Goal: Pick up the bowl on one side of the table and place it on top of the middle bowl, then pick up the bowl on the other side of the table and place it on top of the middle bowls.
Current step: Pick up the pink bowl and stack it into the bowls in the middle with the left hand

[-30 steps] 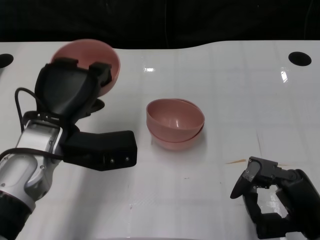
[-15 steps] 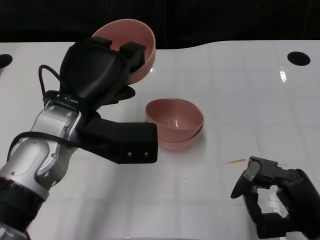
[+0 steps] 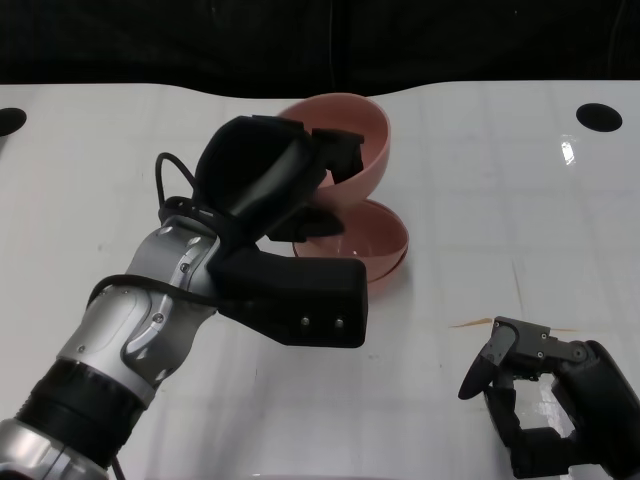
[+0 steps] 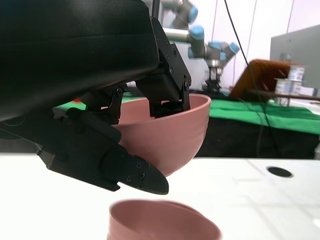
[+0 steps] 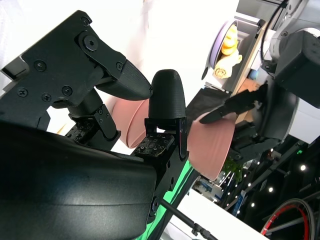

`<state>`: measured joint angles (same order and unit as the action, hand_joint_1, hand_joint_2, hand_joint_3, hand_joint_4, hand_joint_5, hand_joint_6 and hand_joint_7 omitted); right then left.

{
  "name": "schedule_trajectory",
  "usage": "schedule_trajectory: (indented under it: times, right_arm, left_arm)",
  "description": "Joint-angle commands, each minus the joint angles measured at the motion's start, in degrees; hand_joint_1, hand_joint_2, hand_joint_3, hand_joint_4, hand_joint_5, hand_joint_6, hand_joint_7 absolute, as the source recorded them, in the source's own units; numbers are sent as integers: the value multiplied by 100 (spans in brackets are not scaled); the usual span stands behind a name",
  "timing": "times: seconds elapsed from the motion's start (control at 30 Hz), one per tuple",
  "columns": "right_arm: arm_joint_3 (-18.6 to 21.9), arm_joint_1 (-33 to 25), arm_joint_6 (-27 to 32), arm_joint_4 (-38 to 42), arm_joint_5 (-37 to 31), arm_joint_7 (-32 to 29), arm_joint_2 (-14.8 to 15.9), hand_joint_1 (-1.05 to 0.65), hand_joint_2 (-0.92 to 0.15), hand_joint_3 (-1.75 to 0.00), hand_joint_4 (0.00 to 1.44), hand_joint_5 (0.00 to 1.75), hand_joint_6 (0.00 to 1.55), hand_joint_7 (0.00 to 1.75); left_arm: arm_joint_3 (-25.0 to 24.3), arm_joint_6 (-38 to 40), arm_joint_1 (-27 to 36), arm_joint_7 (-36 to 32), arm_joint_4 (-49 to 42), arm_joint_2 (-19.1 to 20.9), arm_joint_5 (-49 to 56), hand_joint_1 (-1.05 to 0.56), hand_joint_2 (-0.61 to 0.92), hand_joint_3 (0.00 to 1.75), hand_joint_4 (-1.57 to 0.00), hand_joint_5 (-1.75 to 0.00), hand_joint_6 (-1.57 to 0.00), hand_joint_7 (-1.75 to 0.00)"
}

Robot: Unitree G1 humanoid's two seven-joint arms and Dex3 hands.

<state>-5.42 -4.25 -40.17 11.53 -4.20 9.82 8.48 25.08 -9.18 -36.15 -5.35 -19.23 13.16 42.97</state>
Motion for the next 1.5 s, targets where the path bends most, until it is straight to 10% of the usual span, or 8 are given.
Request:
schedule_trajectory:
  times: [0.03, 0.4, 0.6, 0.63, 0.73, 0.87, 1.1, 1.5]
  right_arm:
    - [54, -1, -2, 4, -11, -58, 2, -26, -40, -135, 89, 175, 81, 145]
    - [44, 3, 43, -29, 5, -49, -12, -27, -39, -134, 89, 175, 80, 146]
    - [62, -8, 37, -76, -53, -79, 2, -27, -39, -133, 89, 175, 80, 146]
    - [64, -13, 54, -90, -43, -71, 7, -27, -39, -133, 89, 175, 80, 146]
    - [71, -9, 79, -96, -13, -50, 16, -26, -40, -132, 89, 175, 80, 146]
    - [71, -4, 39, -71, -10, -54, 4, -27, -40, -132, 89, 175, 80, 146]
    - [58, -15, 58, -95, -58, -78, -10, -26, -40, -132, 90, 175, 80, 146]
    - [72, -11, 62, -88, 0, -45, 5, -28, -41, -130, 90, 175, 80, 147]
  left_arm:
    - [48, -75, -87, 143, -128, -11, -66, -29, 59, 90, -91, -175, -73, -173]
    - [267, -179, -210, 313, -742, -118, -25, -34, 62, 86, -93, -175, -72, -170]
    - [470, -50, -221, 345, -1018, -187, 199, -38, 88, 15, -86, -175, -93, -75]
    - [517, -32, -236, 378, -1063, -183, 245, -38, 90, 15, -83, -169, -93, -68]
    - [750, 66, -321, 411, -1197, -138, 539, -43, 92, 24, -55, -81, -66, -33]
    - [945, 113, -389, 362, -1388, -135, 750, -54, 92, 28, -34, -45, -45, -9]
    - [1093, 109, -376, -77, -1544, -140, 1004, -67, 92, 37, -3, -36, -26, -1]
    - [767, -39, 51, -127, -849, 106, 666, -72, 92, 38, 0, -21, -19, -1]
